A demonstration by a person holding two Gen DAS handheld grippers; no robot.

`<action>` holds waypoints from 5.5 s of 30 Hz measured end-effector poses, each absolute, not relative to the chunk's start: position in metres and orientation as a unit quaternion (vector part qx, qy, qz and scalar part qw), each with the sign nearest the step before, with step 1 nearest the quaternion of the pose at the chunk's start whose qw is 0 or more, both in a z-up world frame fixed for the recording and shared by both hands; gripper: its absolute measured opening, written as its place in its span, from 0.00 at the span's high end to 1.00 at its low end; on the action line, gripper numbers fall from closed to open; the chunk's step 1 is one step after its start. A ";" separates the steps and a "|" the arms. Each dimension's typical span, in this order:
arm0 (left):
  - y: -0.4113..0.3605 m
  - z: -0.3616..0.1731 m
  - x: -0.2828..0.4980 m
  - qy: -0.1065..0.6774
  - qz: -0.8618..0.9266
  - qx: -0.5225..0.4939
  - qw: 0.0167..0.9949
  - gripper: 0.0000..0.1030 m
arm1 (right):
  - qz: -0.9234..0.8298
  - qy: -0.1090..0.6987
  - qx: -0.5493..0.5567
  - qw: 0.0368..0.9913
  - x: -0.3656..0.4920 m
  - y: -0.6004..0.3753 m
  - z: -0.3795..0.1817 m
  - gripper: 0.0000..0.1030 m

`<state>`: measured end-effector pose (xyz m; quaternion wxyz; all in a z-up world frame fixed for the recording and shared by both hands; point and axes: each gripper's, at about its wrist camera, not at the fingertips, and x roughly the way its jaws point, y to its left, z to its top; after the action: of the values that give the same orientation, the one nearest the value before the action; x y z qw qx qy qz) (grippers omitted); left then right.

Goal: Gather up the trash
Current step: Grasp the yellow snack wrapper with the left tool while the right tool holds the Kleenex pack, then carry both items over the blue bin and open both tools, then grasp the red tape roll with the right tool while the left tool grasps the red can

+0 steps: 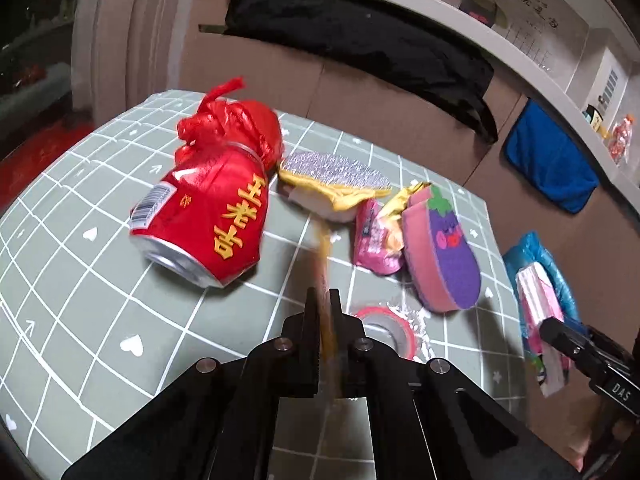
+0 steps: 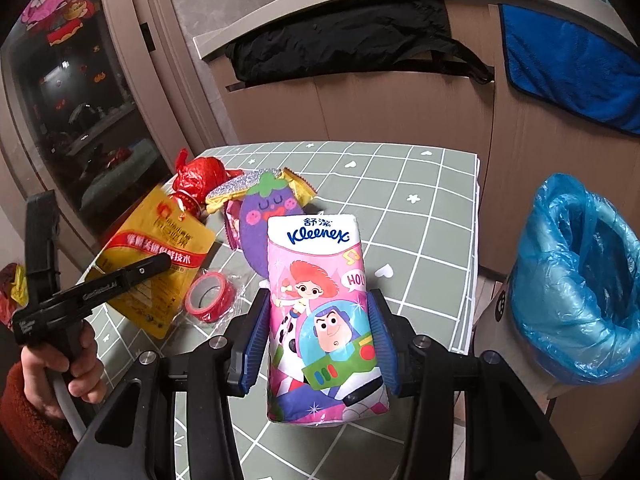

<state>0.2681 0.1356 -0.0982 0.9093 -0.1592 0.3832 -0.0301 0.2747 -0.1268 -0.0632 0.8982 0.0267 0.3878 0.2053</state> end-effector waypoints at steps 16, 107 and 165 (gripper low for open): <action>0.130 -0.048 0.247 0.317 -0.051 -0.158 0.934 1.00 | 0.212 0.362 0.018 0.908 0.273 -0.122 -0.051 0.57; 0.160 -0.031 0.253 0.286 0.039 -0.116 0.950 0.57 | 0.216 0.320 0.037 0.922 0.287 -0.139 -0.028 0.32; 0.214 -0.111 0.333 0.419 -0.046 -0.246 0.873 0.54 | 0.253 0.359 -0.043 0.897 0.263 -0.071 -0.042 0.46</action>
<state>0.3329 0.2138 -0.1107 0.8726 -0.2465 0.4192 -0.0456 0.2631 -0.0706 -0.0419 0.8974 -0.0430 0.3587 0.2531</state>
